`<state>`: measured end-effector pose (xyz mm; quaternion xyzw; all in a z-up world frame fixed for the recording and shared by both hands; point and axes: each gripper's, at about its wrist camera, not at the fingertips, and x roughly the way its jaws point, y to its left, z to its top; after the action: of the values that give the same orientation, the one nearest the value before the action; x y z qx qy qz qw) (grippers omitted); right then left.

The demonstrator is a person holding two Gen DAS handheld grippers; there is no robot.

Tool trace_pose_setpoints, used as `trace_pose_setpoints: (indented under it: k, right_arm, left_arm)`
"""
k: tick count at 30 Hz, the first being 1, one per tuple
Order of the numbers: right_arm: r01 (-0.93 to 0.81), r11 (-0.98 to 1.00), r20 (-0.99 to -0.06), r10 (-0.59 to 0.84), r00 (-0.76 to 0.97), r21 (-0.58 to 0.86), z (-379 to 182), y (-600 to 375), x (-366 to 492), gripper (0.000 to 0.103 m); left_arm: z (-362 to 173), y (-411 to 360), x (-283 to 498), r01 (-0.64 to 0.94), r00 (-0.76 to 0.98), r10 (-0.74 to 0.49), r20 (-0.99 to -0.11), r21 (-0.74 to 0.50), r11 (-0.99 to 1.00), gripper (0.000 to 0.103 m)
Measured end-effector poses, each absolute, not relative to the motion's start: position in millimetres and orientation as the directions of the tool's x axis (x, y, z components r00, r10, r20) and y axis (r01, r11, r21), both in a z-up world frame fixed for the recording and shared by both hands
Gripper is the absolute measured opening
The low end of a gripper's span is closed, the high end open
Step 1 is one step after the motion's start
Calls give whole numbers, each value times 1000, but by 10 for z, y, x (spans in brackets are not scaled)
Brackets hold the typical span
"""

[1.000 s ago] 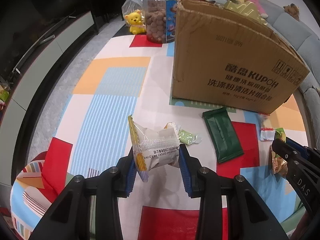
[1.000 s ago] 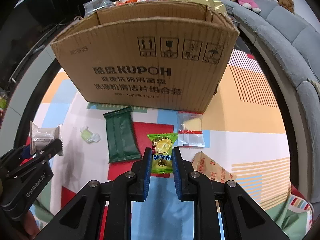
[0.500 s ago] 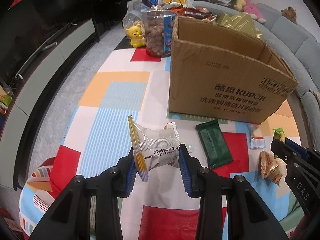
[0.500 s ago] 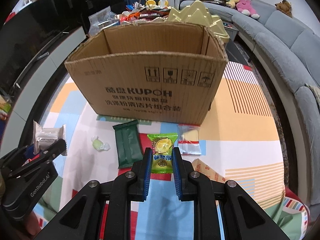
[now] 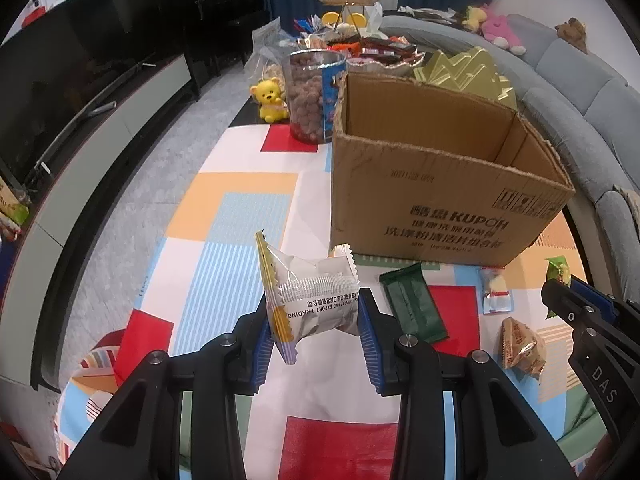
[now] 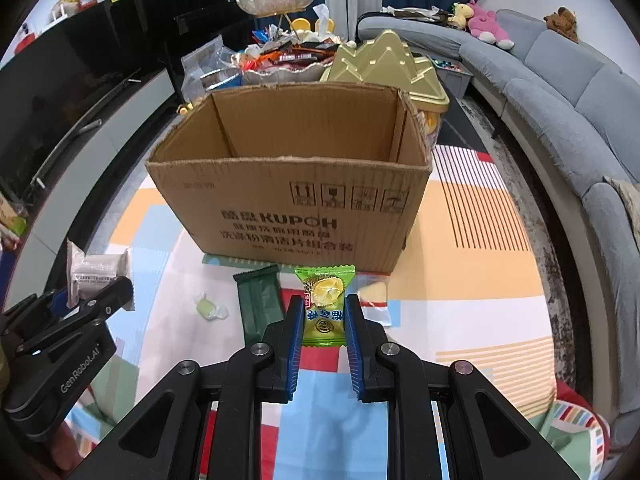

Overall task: Organize snacks
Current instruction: 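Lift the biscuit packet in the left tool while the right tool carries the lemon candy over the box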

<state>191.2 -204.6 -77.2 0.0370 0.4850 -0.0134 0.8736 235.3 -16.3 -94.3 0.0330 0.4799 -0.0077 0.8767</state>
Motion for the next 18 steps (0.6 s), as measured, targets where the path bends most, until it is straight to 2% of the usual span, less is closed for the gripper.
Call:
trace_pose_setpoints:
  k: [18]
  right_arm:
    - [69,996,-816,8,578,59,-411,-2132,1956,21]
  left_arm:
    - [-561,-302,2475,72,587,-2,-809,49,996,38]
